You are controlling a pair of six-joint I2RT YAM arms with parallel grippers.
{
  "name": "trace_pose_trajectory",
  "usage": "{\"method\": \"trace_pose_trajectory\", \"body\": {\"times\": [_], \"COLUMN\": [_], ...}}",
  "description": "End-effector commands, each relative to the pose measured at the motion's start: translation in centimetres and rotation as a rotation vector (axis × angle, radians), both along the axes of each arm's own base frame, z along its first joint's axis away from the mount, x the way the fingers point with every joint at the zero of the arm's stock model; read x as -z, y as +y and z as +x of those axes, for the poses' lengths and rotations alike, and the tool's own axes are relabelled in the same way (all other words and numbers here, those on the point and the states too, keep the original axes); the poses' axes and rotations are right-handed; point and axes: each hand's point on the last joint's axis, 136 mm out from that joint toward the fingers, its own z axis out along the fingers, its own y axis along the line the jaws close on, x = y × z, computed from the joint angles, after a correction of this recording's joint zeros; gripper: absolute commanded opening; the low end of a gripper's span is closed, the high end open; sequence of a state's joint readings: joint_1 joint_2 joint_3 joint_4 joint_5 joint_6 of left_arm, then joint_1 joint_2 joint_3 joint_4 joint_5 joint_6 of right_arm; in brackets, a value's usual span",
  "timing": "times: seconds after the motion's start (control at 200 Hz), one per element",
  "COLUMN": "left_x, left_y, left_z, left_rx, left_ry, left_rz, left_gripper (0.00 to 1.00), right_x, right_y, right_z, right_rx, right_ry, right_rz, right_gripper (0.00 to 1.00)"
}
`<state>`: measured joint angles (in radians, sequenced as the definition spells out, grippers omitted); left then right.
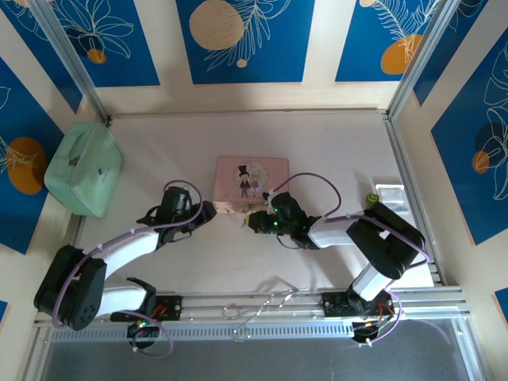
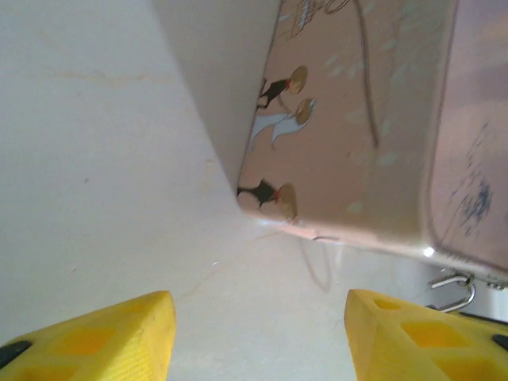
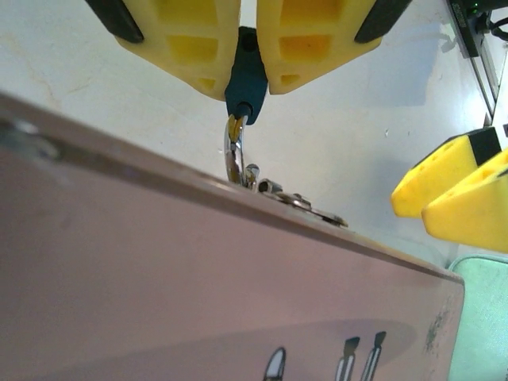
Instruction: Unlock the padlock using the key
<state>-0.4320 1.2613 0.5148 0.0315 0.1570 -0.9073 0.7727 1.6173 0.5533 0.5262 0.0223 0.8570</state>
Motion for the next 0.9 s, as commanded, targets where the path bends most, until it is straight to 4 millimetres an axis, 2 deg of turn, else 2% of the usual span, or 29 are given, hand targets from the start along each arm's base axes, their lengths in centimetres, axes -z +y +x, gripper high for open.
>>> {"method": "trace_pose_trajectory", "body": {"times": [0.0, 0.155, 0.245, 0.43, 0.52, 0.64, 0.75, 0.82, 0.895], "left_x": [-1.2, -3.2, -4.0, -2.4, -2.4, -3.6, -5.5, -6.8, -7.3], "left_y": [-0.7, -1.7, -1.5, -1.6, -2.0, -2.3, -2.2, -1.5, -0.7], "left_z": [1.9, 3.1, 3.5, 4.9, 5.7, 6.3, 6.2, 6.0, 6.2], "left_rx": [0.016, 0.018, 0.021, 0.025, 0.021, 0.018, 0.017, 0.008, 0.004], "left_ry": [-0.017, -0.102, -0.131, -0.089, -0.104, -0.156, -0.194, -0.220, -0.213], "left_rz": [0.001, -0.067, -0.053, 0.000, -0.032, -0.097, -0.140, -0.106, -0.032], "left_gripper": [0.58, 0.60, 0.64, 0.64, 0.63, 0.64, 0.66, 0.69, 0.72], "right_x": [3.3, 3.7, 3.5, 3.4, 3.6, 3.5, 3.3, 3.3, 3.3], "right_y": [-2.0, -1.7, -1.8, -1.8, -1.6, -1.8, -2.1, -2.2, -2.2], "right_z": [-1.5, -1.6, -1.4, -1.4, -1.5, -1.8, -1.8, -1.9, -2.0], "right_rx": [0.054, 0.051, 0.062, 0.078, 0.071, 0.068, 0.072, 0.072, 0.068], "right_ry": [0.136, 0.150, 0.144, 0.147, 0.156, 0.153, 0.146, 0.144, 0.142], "right_rz": [-0.100, -0.109, -0.104, -0.094, -0.100, -0.119, -0.130, -0.133, -0.136], "right_gripper": [0.00, 0.00, 0.00, 0.00, 0.00, 0.00, 0.00, 0.00, 0.00]}}
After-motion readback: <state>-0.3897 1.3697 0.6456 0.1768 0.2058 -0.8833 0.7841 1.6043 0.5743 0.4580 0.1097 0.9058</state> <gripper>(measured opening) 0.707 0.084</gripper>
